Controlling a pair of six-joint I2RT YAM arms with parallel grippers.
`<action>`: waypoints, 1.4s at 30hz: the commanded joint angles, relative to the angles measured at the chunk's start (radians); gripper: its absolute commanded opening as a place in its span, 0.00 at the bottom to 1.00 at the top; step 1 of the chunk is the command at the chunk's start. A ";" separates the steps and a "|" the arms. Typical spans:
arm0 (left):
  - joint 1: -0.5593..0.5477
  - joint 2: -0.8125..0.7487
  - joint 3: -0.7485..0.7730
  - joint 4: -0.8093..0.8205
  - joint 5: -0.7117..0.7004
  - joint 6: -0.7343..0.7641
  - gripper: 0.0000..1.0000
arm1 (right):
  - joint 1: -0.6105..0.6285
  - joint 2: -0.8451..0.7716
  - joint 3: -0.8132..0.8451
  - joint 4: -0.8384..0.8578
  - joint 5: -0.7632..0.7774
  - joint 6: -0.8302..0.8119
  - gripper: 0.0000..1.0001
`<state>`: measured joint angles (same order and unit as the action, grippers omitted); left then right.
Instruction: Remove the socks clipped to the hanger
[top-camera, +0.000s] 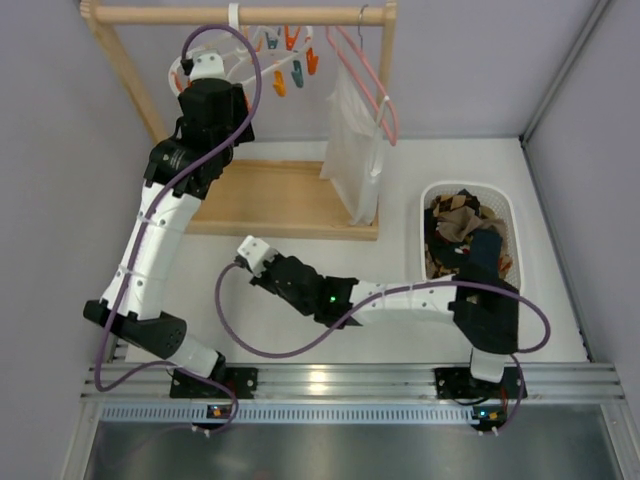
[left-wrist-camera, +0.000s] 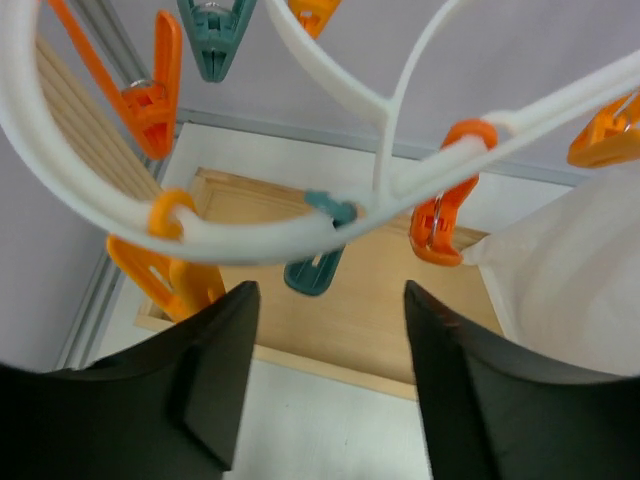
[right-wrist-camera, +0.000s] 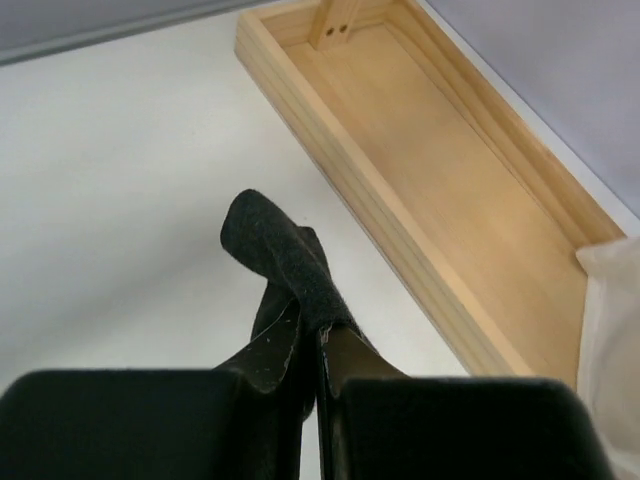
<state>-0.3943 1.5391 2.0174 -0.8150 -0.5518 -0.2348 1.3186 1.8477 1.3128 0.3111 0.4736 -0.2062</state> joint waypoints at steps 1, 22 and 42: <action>0.000 -0.098 -0.052 0.019 0.041 -0.043 0.69 | 0.018 -0.256 -0.125 0.092 0.092 0.114 0.00; 0.000 -0.770 -0.824 0.028 0.131 -0.135 0.98 | -0.389 -1.094 -0.451 -0.760 0.374 0.505 0.00; -0.005 -0.971 -1.152 0.112 0.245 -0.156 0.98 | -1.345 -0.437 -0.460 -0.512 -0.420 0.496 0.00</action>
<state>-0.3946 0.5797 0.8703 -0.7559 -0.3172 -0.3843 -0.0162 1.3754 0.8993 -0.3283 0.1768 0.2485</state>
